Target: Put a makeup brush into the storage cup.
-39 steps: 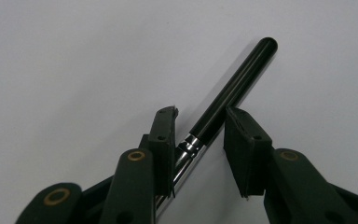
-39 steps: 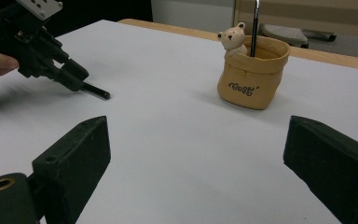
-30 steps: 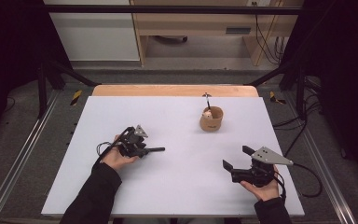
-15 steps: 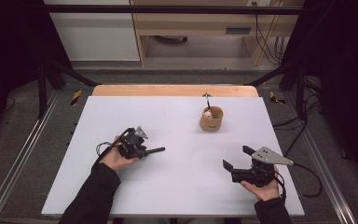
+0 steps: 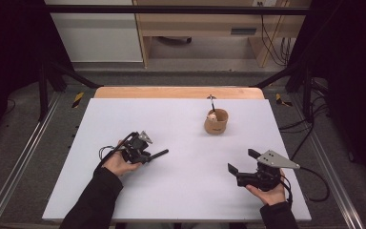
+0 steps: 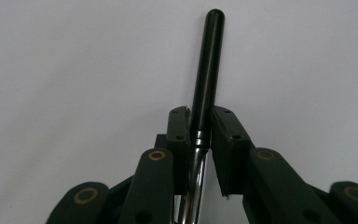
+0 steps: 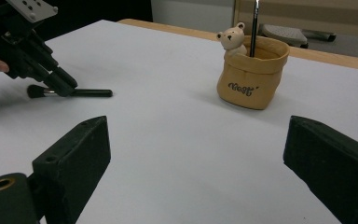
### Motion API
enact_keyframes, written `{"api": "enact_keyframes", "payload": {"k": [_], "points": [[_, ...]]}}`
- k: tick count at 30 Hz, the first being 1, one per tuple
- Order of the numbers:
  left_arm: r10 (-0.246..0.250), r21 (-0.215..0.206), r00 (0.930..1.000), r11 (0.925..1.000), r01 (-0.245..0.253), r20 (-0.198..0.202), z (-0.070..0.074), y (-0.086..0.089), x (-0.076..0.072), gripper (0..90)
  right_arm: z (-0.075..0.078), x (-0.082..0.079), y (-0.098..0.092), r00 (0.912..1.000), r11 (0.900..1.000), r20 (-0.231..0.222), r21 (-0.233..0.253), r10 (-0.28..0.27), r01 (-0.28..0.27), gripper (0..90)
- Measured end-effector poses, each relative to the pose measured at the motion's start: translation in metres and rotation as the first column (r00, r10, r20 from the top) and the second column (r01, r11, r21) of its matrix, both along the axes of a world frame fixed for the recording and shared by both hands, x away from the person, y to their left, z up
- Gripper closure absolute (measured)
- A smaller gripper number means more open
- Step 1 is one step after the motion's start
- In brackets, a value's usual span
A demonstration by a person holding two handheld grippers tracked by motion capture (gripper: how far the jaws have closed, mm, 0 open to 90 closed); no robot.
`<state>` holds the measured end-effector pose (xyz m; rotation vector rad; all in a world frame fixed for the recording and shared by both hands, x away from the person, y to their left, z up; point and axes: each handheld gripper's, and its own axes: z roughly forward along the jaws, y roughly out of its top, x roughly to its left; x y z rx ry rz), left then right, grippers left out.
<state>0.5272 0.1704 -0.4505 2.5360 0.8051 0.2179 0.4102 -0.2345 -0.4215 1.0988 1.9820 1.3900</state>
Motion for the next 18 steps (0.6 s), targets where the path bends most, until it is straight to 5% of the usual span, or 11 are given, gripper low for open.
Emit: {"api": "enact_keyframes", "payload": {"k": [13, 18], "points": [[0.018, 0.0, 0.9998, 0.9998, -0.018, -0.004, 0.002, -0.003, 0.0, 77.2, 0.001, 0.0, 0.0, 1.0, 1.0, 0.001, 0.001, 0.0, 0.0, 7.8], [-0.028, 0.026, 0.9996, 0.9993, 0.028, 0.007, 0.01, -0.007, 0.001, 66.1, 0.001, 0.0, 0.0, 1.0, 1.0, 0.001, 0.004, 0.0, 0.0, 7.9]]}}
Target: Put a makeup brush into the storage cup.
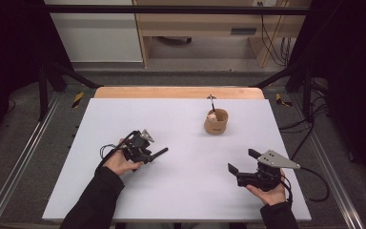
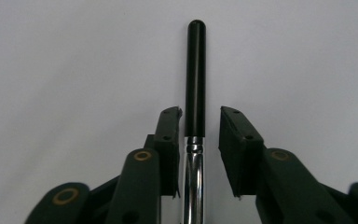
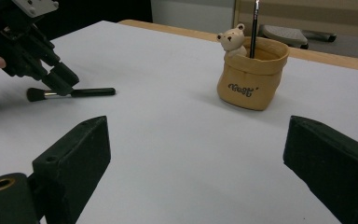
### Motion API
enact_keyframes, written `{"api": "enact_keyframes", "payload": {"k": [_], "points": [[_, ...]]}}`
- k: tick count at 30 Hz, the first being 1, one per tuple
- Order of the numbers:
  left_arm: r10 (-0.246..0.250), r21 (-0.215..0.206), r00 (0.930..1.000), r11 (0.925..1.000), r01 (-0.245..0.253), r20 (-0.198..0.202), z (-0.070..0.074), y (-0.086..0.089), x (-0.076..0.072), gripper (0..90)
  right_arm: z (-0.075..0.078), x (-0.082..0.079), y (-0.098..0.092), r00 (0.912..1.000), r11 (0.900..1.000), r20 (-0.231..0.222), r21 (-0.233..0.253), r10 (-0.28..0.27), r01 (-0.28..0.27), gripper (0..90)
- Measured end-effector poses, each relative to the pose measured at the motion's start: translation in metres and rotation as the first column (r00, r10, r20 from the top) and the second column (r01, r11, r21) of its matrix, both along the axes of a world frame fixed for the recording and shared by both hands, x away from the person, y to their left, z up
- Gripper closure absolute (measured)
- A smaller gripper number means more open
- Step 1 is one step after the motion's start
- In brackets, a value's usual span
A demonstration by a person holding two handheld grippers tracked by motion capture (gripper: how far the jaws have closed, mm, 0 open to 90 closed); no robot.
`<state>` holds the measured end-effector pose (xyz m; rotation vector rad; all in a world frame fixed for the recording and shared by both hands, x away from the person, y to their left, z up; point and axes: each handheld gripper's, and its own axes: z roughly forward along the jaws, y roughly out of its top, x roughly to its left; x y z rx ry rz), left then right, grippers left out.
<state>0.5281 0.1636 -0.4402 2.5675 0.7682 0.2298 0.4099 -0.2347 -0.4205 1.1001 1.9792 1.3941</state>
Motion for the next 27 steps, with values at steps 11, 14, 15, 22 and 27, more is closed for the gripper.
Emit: {"api": "enact_keyframes", "payload": {"k": [11, 14, 15, 22, 27], "points": [[-0.008, 0.098, 0.9987, 0.9951, 0.013, -0.05, -0.004, -0.008, 0.008, 59.7, 0.0, 0.0, 0.0, 1.0, 1.0, 0.001, 0.0, 0.004, -0.004, 7.8], [-0.006, 0.101, 0.9978, 0.9948, 0.013, -0.065, -0.006, -0.009, 0.01, 63.6, 0.0, 0.0, 0.001, 1.0, 1.0, 0.002, 0.0, 0.005, -0.005, 7.8], [-0.007, 0.101, 0.9975, 0.9948, 0.014, -0.07, -0.006, -0.01, 0.01, 65.2, 0.0, 0.0, 0.0, 1.0, 1.0, 0.001, 0.0, 0.005, -0.005, 7.9], [-0.014, 0.096, 0.9956, 0.9951, 0.023, -0.093, -0.006, -0.01, 0.01, 73.3, 0.0, 0.0, 0.0, 1.0, 1.0, 0.001, 0.001, 0.004, -0.004, 7.8], [-0.01, 0.103, 0.9947, 0.9945, 0.02, -0.103, -0.006, -0.011, 0.01, 76.8, 0.0, 0.0, 0.001, 1.0, 1.0, 0.003, 0.0, 0.003, -0.003, 7.8]]}}
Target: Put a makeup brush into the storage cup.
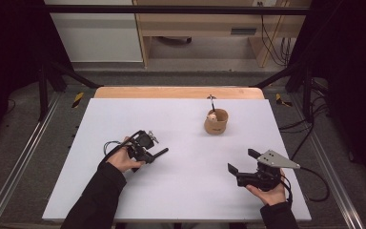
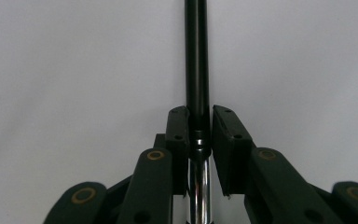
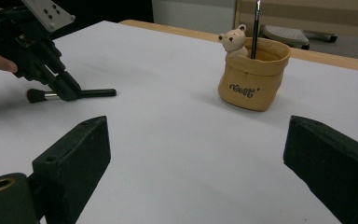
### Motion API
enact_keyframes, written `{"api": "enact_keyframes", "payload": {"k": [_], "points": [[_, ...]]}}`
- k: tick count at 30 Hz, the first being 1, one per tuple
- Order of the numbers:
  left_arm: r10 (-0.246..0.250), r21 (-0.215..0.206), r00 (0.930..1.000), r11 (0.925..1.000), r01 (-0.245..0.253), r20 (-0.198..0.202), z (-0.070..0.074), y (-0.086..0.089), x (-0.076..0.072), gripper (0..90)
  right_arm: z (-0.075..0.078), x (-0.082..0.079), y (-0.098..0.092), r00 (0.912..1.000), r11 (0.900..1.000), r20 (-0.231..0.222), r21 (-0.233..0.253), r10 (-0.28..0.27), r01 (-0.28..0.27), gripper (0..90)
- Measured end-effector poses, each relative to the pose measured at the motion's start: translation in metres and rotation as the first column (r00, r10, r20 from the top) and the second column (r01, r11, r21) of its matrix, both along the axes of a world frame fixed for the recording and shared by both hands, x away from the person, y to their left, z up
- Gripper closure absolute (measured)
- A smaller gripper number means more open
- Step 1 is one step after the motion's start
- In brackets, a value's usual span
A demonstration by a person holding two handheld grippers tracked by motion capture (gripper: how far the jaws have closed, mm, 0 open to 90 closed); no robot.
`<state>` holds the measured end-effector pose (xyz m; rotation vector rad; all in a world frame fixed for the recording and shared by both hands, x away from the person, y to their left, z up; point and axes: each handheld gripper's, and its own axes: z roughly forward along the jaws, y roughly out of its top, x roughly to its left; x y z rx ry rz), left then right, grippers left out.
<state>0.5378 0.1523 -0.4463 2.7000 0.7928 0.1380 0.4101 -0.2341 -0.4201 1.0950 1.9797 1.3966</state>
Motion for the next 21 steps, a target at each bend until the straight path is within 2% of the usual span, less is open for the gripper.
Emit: {"api": "enact_keyframes", "payload": {"k": [15, 21], "points": [[-0.011, 0.014, 0.9999, 0.9998, 0.011, 0.009, 0.0002, -0.0018, -0.0007, 78.7, 0.0009, -0.0004, 0.0002, 1.0, 1.0, 0.0, -0.001, 0.004, -0.004, 7.8], [-0.016, 0.03, 0.9994, 0.9994, 0.015, 0.03, 0.0017, -0.0043, -0.0021, 78.8, 0.0009, -0.0002, 0.0002, 1.0, 1.0, 0.0, 0.0, 0.004, -0.004, 7.8]]}}
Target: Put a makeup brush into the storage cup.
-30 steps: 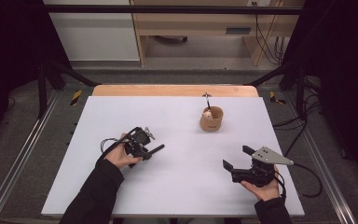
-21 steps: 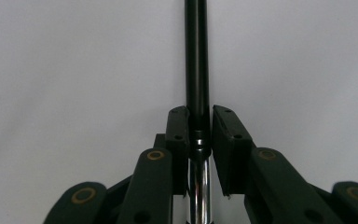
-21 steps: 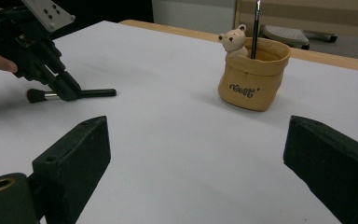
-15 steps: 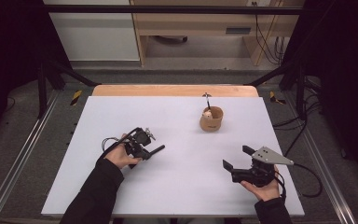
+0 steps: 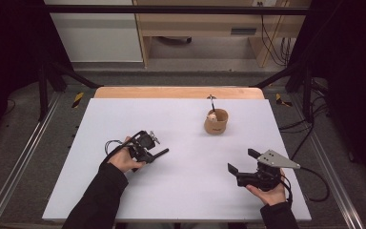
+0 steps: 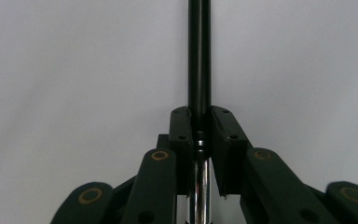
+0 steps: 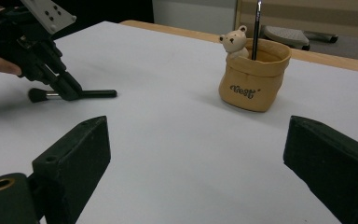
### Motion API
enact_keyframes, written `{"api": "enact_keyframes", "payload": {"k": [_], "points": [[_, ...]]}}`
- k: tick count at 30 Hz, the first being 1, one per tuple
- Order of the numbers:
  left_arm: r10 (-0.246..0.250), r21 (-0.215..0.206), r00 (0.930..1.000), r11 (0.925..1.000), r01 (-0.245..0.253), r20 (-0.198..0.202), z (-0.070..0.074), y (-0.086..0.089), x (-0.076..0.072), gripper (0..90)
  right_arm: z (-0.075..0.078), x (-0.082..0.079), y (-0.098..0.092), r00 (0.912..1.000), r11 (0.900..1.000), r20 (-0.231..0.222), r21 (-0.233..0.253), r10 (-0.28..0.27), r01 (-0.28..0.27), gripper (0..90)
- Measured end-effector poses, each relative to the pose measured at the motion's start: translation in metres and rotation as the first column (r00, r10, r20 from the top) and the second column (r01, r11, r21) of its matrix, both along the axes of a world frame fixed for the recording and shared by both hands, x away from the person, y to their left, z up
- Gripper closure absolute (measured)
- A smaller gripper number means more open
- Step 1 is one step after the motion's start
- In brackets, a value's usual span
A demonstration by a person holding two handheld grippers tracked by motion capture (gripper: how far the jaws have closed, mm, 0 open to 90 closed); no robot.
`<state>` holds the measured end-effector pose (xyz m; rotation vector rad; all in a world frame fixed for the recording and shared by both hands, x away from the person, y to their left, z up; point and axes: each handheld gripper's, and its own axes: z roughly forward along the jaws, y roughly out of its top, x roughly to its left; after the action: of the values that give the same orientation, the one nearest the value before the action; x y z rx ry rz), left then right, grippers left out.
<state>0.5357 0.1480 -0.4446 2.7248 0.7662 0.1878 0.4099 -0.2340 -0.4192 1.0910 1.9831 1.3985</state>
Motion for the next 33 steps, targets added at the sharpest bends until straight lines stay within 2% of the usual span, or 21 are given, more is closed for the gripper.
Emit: {"api": "enact_keyframes", "payload": {"k": [11, 20, 33], "points": [[-0.029, -0.026, 0.999, 0.9992, 0.03, 0.034, 0.017, 0.001, -0.007, 78.8, 0.001, 0.0, 0.0, 1.0, 1.0, 0.001, -0.003, 0.001, -0.001, 7.8], [-0.055, -0.05, 0.9967, 0.9971, 0.058, 0.059, 0.028, 0.004, -0.019, 78.8, 0.002, 0.0, 0.002, 1.0, 1.0, 0.006, -0.03, -0.003, 0.004, 7.6], [-0.095, -0.091, 0.9883, 0.9902, 0.106, 0.119, 0.046, 0.01, -0.042, 78.8, 0.007, 0.001, 0.01, 1.0, 0.998, 0.005, -0.063, 0.004, -0.004, 7.6]]}}
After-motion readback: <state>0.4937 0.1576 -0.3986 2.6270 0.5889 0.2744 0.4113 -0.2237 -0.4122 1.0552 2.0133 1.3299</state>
